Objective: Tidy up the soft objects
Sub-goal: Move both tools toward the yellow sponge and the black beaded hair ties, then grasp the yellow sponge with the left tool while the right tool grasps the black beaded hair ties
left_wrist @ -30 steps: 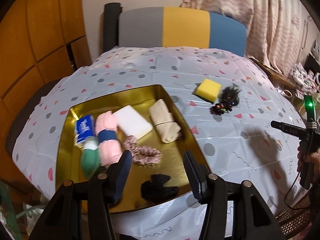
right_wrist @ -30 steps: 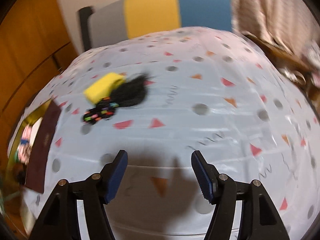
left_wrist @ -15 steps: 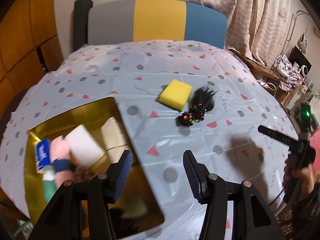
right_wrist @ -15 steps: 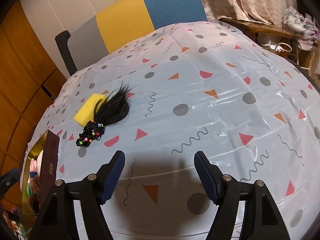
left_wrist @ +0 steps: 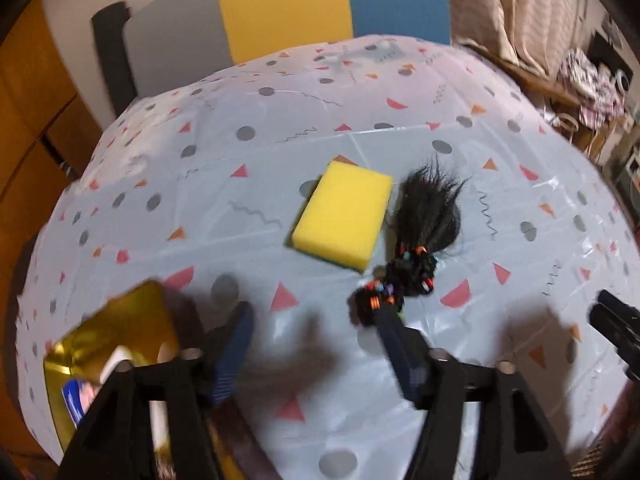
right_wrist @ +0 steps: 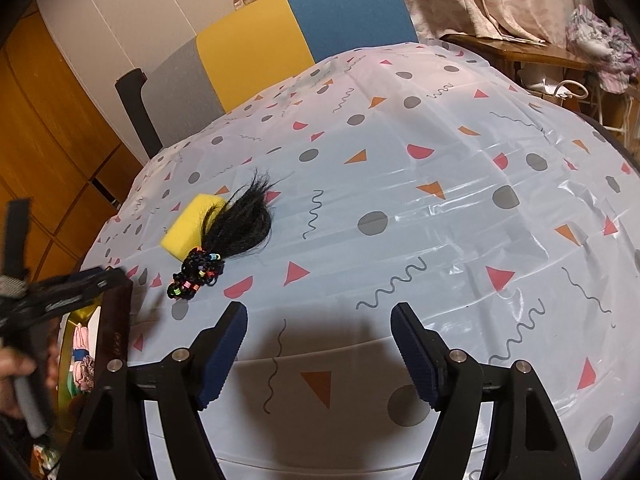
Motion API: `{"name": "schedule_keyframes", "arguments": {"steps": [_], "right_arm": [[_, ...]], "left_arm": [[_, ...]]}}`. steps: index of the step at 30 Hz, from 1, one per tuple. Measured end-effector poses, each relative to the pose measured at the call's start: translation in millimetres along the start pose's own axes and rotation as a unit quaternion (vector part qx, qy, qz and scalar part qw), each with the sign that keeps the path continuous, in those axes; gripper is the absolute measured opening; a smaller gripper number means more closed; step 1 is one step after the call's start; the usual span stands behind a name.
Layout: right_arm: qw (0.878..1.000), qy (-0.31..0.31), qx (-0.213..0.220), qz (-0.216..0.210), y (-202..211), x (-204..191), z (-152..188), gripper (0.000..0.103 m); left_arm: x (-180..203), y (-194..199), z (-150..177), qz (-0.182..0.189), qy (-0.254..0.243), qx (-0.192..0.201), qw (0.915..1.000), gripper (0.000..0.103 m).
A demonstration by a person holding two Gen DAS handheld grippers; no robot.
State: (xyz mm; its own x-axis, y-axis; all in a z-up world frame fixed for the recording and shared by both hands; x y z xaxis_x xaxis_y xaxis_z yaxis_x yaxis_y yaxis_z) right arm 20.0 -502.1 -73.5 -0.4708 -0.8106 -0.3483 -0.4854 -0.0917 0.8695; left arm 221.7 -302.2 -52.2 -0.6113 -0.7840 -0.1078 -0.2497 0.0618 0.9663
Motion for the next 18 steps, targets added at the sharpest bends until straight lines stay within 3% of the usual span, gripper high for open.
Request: {"name": "schedule_keyframes", "arguments": {"steps": [10,18], "right_arm": [[1.0,0.002,-0.006,-0.014,-0.2,-4.2,0.1,0.077],[1.0,0.0,-0.014,-0.027,-1.3,-5.1,0.2,0.078]], "left_arm": [[18.1,-40.7,-48.5,0.018,-0.058,-0.02,0.9979,0.084],[36.9,-61.3,-75.9,0.008,-0.09,-0.022,0.9957,0.091]]}}
Point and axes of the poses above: each gripper's, at about its wrist camera, not at the fingertips, and y roughly against the way its jaws point, x to its right, z to its underside, the point moved 4 cm from there along -y, roughly the way its jaws point, and after that the axes turned 15 degrees about -x, right-handed, at the moved point
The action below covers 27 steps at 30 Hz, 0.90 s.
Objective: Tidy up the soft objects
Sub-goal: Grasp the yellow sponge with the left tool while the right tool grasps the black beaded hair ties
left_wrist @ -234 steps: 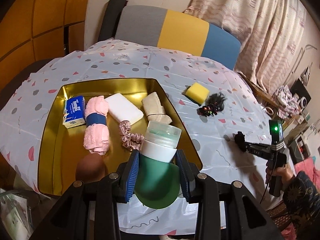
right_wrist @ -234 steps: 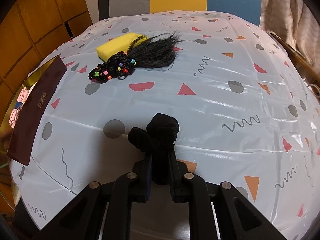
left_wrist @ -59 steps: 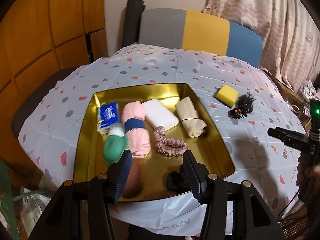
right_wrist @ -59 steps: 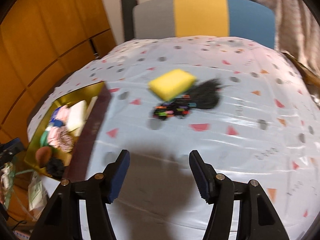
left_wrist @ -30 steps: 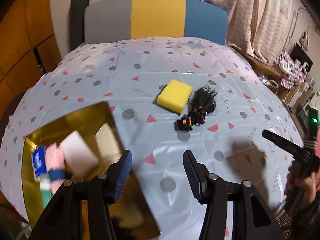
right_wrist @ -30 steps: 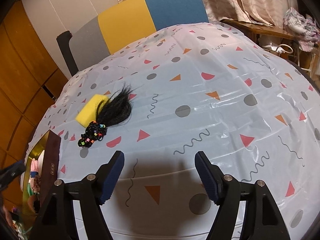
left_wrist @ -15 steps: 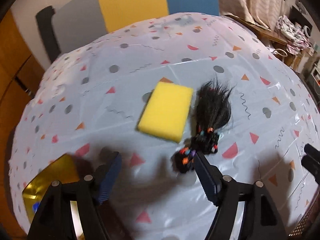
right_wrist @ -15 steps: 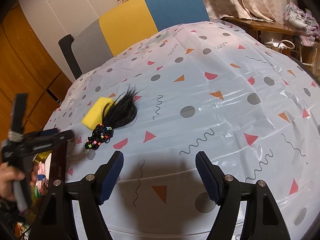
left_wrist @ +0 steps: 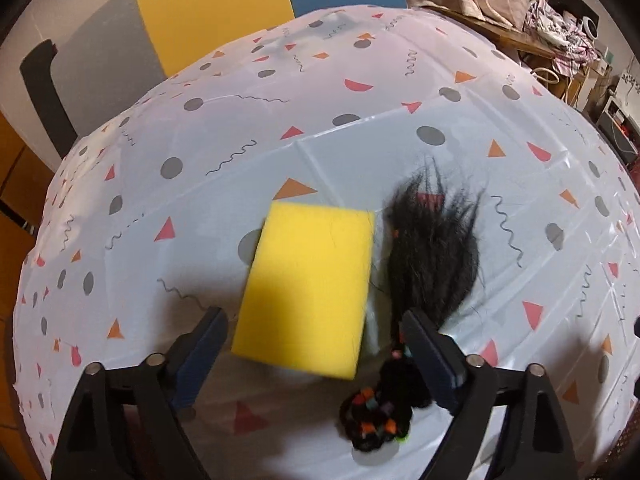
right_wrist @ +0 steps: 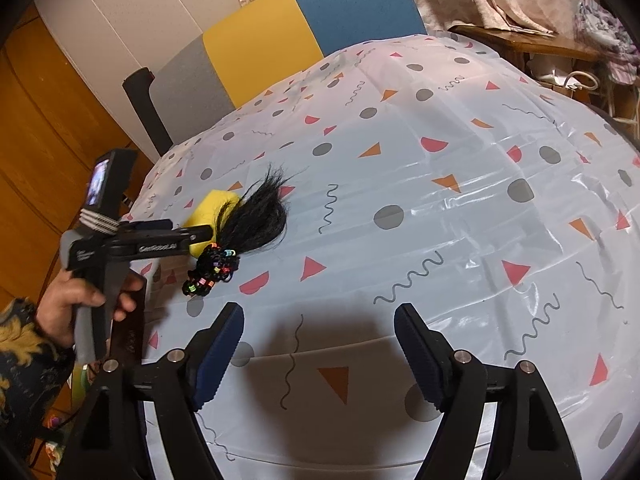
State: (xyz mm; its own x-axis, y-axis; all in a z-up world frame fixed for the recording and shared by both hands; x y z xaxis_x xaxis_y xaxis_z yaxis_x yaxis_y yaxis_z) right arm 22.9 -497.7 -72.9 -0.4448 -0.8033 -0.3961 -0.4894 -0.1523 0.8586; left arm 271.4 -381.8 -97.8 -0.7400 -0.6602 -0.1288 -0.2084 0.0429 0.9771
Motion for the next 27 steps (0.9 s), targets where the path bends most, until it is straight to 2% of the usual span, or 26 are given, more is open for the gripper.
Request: {"name": "schedule_keyframes", "arguments": {"steps": [7,8,9,14,16,20,23,27], "right_arm": [[1.0,0.001,-0.004,-0.004,-1.3,-1.2,0.0,0.079],[1.0,0.001,-0.005,-0.003,-1.8,-1.0,-0.2,0.079],[1.0,0.001,-0.005,-0.002,-2.2,-0.7,-0.2,0.079],[1.0,0.003,-0.009,0.003,-5.2,0.4,-0.2,0.079],[1.0,0.003,-0.012,0.006,-6.9,1.0,-0.1,0.079],[1.0,0.008,-0.025,0.013,-14.6,-0.7,2.6,0.079],[0.999,0.017,-0.043,0.014,-23.8,-4.6,6.9,0.079],[0.997,0.037,-0.067,0.015,-39.1,-14.2,15.0,0.079]], "left_arm": [[0.6,-19.8,-13.6,-0.001,0.0,-0.008,1.0,0.09],[0.3,-21.9,-13.8,0.001,0.003,-0.009,1.0,0.088],[0.3,-24.7,-13.0,0.004,0.007,-0.015,0.9999,0.069],[-1.9,-24.5,-2.5,0.006,0.033,-0.015,0.9993,0.067],[-5.2,-14.8,4.4,0.008,0.045,-0.002,0.999,0.067],[-19.8,7.6,24.0,0.028,0.092,-0.002,0.9954,0.067],[-25.3,30.4,39.5,0.042,0.105,0.01,0.9936,0.067],[-29.5,67.4,60.6,0.038,0.105,0.036,0.993,0.067]]}}
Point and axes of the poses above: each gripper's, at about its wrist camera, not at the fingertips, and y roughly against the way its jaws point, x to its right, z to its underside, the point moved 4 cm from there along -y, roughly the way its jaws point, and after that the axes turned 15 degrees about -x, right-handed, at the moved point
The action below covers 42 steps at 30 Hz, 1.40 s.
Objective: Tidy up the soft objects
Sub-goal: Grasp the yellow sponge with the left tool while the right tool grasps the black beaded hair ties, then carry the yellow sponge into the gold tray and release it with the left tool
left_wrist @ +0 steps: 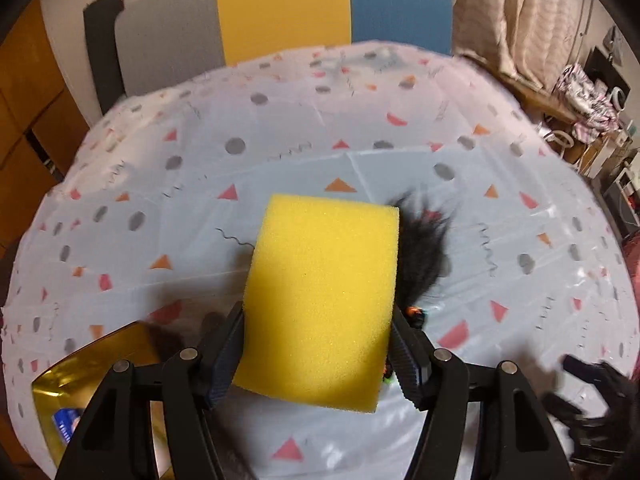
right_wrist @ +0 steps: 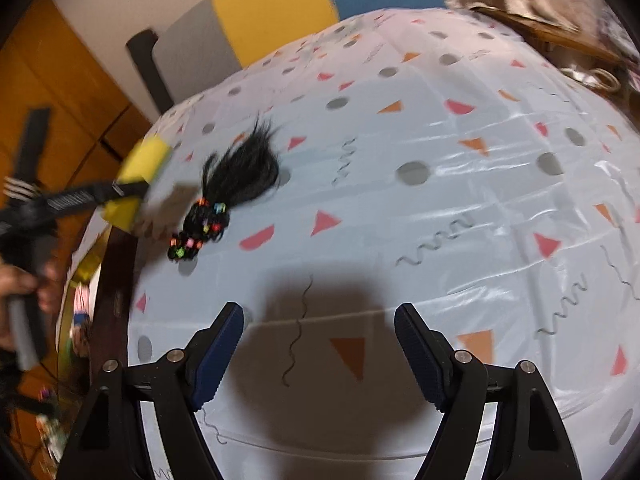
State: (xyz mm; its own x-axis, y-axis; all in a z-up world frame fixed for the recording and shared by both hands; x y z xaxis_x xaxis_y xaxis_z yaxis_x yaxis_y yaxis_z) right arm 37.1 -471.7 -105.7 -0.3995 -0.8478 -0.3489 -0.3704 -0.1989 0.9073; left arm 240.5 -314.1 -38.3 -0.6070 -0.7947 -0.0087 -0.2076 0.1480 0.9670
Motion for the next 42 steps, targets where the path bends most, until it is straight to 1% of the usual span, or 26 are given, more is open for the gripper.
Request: {"name": "schedule_keyframes", "arguments": {"steps": [2,4,9,11,13,15,16,19,21,24,26,27,29,30,32,35,38,42], "right_arm": [[1.0,0.008,-0.011,0.001,-9.2,-6.1,2.9,0.079],[1.0,0.016,-0.023,-0.004,-17.5,-12.5,5.3,0.079],[0.999,0.017,-0.027,-0.021,-24.7,-27.1,1.2,0.079],[0.999,0.014,-0.025,-0.042,-29.1,-36.5,-8.5,0.079],[0.998,0.009,-0.022,-0.052,-34.2,-47.6,-19.7,0.079],[0.998,0.009,-0.015,-0.068,-37.7,-61.3,-31.8,0.078],[0.997,0.008,-0.012,-0.073,-39.6,-68.3,-38.7,0.078],[0.998,0.012,-0.004,-0.069,-50.4,-90.0,-60.2,0.077],[0.999,0.011,-0.002,-0.051,-61.2,-101.7,-73.7,0.076],[1.0,0.01,-0.008,-0.023,-78.9,-113.6,-88.6,0.064],[1.0,0.011,-0.016,-0.005,-92.2,-119.0,-97.2,0.051],[1.0,0.012,-0.023,0.001,-98.9,-119.3,-99.8,0.048],[1.0,0.021,-0.022,0.005,-103.4,-123.3,-102.2,0.045],[0.999,0.032,-0.021,0.011,-102.1,-126.1,-101.7,0.042],[0.998,0.059,-0.025,0.009,-95.6,-130.5,-95.0,0.037],[0.993,0.115,-0.034,0.004,-78.9,-134.2,-74.3,0.037],[0.988,0.147,-0.051,-0.005,-64.0,-130.0,-53.3,0.037],[0.98,0.178,-0.086,-0.013,-49.0,-114.0,-13.8,0.037]], "left_arm": [[-0.7,13.6,4.5,-0.003,-0.01,0.006,0.9999,0.067],[-3.7,18.3,9.2,-0.002,-0.013,0.005,0.9999,0.067],[-20.0,42.1,23.6,0.033,0.019,0.027,0.9989,0.067],[-23.8,54.1,31.4,0.046,0.022,0.038,0.998,0.067],[-28.8,64.8,38.3,0.046,0.029,0.048,0.9973,0.067],[-34.3,77.2,47.3,0.056,0.035,0.061,0.9959,0.067],[-37.4,83.7,52.1,0.053,0.039,0.068,0.9955,0.067],[-43.8,99.0,65.9,0.055,0.042,0.084,0.994,0.067],[-49.6,110.3,79.2,0.054,0.046,0.092,0.9932,0.067],[-58.0,121.1,94.9,0.052,0.049,0.101,0.9923,0.067],[-65.3,127.7,105.9,0.05,0.053,0.108,0.9914,0.067],[-68.7,129.9,110.5,0.051,0.057,0.112,0.9908,0.067],[-75.9,134.0,120.6,0.049,0.063,0.119,0.9897,0.067],[-78.4,134.6,124.8,0.048,0.065,0.121,0.9893,0.067],[-84.6,133.8,135.7,0.045,0.072,0.125,0.9886,0.067],[-91.6,126.1,150.4,0.043,0.081,0.123,0.9882,0.067],[-99.8,112.5,165.9,0.055,0.101,0.11,0.9872,0.067],[-105.6,95.7,184.1,0.065,0.126,0.094,0.9854,0.067]]}}
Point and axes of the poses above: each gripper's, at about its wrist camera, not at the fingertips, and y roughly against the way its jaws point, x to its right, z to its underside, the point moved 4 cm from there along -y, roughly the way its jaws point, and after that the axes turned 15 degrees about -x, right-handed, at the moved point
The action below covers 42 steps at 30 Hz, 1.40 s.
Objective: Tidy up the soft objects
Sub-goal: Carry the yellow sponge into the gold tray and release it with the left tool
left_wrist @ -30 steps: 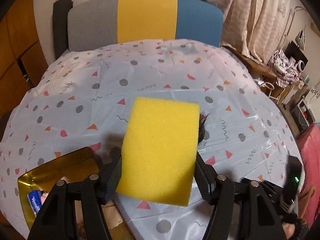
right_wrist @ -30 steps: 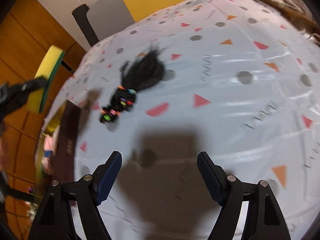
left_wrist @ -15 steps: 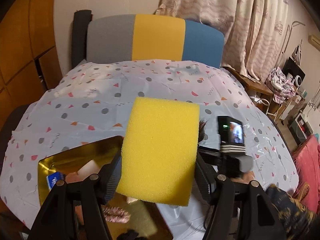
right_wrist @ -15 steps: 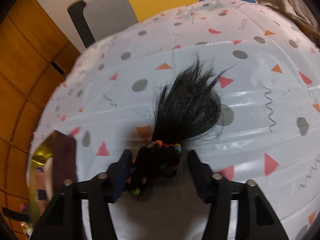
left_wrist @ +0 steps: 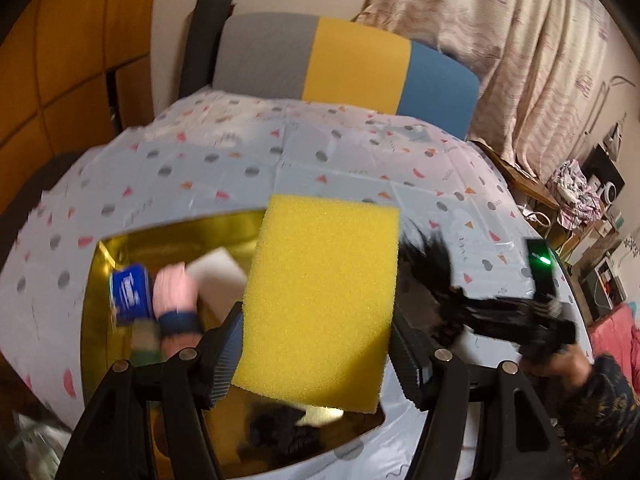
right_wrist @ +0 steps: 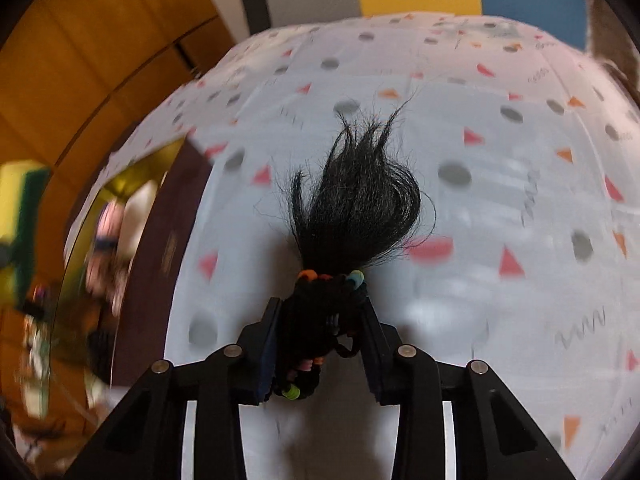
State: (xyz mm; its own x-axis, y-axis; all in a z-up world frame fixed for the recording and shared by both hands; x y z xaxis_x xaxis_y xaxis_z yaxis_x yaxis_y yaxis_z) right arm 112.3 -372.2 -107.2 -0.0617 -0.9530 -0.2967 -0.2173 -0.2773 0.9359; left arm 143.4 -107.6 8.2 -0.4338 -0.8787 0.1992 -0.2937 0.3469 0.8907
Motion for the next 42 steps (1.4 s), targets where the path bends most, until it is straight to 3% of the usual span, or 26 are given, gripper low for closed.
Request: {"name": "schedule_keyframes", "arguments": {"steps": [4,7,17,25,42], "right_arm": [[1.0,0.005,-0.026,0.009,-8.2,11.0,36.0,0.037],[1.0,-0.01,-0.018,-0.012,-9.6,20.8,51.0,0.041],[0.999,-0.027,0.026,-0.022,-12.5,30.2,52.1,0.047],[0.998,0.003,0.038,0.044,-16.5,18.3,55.0,0.045],[0.992,-0.002,0.09,0.085,-19.9,13.1,65.2,0.045]], "left_arm": [[-6.5,-6.9,19.1,0.001,0.017,-0.01,0.9998,0.067],[-9.1,-9.5,33.4,-0.01,0.02,-0.013,0.9997,0.067],[-27.7,-13.4,68.5,-0.037,0.057,-0.015,0.9975,0.067],[-36.6,-2.6,83.3,-0.072,0.07,0.007,0.9949,0.067],[-52.3,1.9,101.8,-0.084,0.084,0.015,0.9928,0.067]]}}
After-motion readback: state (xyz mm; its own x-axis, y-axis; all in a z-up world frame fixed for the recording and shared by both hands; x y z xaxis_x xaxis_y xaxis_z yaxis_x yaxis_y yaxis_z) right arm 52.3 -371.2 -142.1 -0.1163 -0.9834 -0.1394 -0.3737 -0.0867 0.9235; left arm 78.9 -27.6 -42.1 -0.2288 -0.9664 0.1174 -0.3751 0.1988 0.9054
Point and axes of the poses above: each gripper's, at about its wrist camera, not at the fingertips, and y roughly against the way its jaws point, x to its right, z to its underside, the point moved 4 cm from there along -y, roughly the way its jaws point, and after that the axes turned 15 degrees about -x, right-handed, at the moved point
